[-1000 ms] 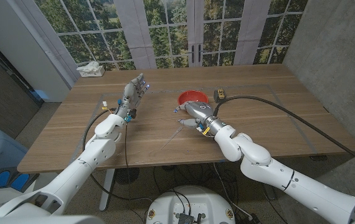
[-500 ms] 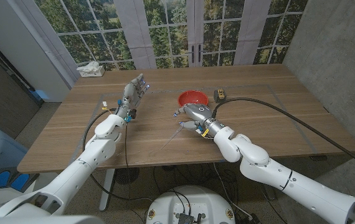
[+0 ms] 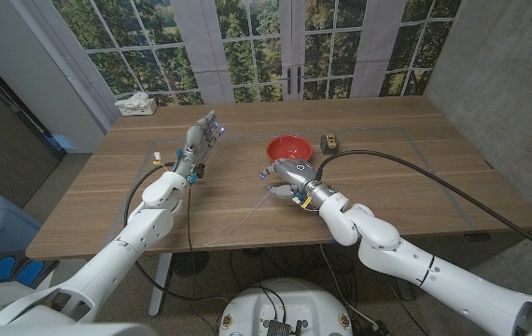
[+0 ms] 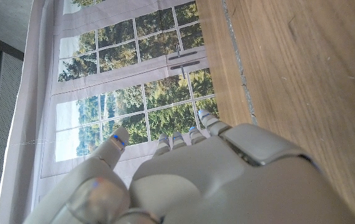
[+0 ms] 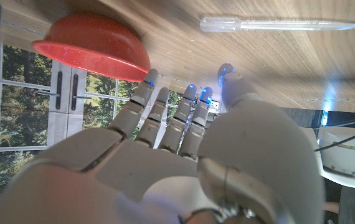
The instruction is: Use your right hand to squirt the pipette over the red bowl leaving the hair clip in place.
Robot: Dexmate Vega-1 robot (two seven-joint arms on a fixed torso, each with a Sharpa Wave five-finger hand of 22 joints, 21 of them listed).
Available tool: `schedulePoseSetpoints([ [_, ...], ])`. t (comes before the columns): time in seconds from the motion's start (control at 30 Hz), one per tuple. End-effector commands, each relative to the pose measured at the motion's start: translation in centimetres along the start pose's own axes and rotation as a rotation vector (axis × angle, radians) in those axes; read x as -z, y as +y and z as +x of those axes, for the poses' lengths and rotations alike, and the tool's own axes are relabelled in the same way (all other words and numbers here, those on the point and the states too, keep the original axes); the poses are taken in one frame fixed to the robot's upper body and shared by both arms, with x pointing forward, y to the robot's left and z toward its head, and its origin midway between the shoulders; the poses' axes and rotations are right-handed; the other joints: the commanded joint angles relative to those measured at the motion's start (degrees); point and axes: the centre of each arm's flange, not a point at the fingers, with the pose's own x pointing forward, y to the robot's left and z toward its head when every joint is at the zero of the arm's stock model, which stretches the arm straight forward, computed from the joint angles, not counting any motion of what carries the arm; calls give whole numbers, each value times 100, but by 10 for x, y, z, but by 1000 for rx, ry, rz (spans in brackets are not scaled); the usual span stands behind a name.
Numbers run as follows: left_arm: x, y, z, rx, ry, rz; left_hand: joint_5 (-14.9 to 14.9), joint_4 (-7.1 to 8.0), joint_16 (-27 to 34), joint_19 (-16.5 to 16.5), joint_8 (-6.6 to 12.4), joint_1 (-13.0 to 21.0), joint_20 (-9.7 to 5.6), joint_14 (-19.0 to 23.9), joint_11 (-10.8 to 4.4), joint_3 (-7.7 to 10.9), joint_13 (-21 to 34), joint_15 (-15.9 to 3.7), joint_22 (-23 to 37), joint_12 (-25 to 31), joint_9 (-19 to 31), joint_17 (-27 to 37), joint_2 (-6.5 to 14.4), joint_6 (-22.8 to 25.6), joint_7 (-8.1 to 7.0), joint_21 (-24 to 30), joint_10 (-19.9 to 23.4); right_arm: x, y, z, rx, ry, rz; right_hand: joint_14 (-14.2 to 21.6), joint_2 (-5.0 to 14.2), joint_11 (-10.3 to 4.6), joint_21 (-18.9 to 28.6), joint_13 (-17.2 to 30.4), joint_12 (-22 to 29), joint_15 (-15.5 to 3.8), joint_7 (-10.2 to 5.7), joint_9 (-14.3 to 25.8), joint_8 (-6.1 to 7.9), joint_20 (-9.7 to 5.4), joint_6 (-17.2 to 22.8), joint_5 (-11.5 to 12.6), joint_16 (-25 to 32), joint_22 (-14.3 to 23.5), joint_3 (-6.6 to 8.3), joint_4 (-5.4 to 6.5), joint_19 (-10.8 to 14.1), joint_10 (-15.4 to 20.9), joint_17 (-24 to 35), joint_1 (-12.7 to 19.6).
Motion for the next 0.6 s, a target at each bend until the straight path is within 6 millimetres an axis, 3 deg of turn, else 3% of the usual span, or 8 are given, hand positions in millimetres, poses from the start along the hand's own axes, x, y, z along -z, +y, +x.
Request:
schedulePoseSetpoints([
  [0.03, 0, -1, 1, 5, 3, -5, 13, -2, -7, 35, -3, -1, -285, -148, 18, 20, 30, -484, 16, 7, 27, 29, 438, 43, -27, -4, 17, -1, 11, 1, -19, -10, -19, 75, 59, -53, 51, 21, 28, -968, -46, 19, 8, -28, 36, -3, 41, 24, -26, -21, 51, 61, 29, 25],
  [0.6, -1, -1, 1, 5, 4, -1, 14, -5, -8, 37, -5, -6, -281, -140, 14, 21, 30, -492, 15, 7, 27, 27, 431, 48, -36, -7, 28, 0, 23, 4, -44, -4, -36, 107, 94, -107, 65, 49, 52, -998, -127, 19, 9, -62, 192, 3, 105, 27, -89, -7, 77, 225, 62, 173],
])
